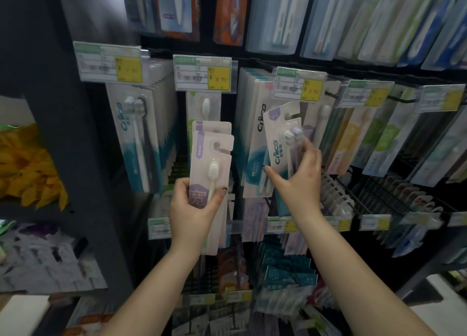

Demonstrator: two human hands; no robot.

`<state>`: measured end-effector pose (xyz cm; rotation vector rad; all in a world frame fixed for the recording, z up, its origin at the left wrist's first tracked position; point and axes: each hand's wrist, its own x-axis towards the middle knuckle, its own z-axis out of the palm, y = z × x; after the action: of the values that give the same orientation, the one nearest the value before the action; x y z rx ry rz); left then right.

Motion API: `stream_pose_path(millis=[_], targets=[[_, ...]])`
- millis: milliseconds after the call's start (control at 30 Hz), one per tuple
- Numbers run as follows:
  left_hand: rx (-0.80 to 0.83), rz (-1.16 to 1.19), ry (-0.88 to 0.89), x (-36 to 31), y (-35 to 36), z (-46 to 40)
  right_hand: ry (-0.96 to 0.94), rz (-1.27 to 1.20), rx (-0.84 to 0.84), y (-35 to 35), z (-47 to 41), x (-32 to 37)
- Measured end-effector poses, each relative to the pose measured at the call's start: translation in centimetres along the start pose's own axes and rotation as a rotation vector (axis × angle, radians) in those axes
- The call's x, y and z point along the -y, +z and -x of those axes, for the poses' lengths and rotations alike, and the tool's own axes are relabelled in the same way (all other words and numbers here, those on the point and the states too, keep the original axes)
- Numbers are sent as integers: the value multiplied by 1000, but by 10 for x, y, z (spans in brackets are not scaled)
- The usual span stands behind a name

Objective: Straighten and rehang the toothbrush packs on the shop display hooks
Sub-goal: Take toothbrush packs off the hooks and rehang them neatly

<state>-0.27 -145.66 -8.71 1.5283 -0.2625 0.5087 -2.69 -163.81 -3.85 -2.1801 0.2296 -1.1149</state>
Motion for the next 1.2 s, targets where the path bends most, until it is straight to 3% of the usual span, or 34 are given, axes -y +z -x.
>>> stream_pose_path(millis=[600,1200], targets=[[-144,-21,7,-2,-73,-10,-150,-66,143,52,38,64],[-229,-50,9,5,-129,-14,-120,-130,241,99,52,112]])
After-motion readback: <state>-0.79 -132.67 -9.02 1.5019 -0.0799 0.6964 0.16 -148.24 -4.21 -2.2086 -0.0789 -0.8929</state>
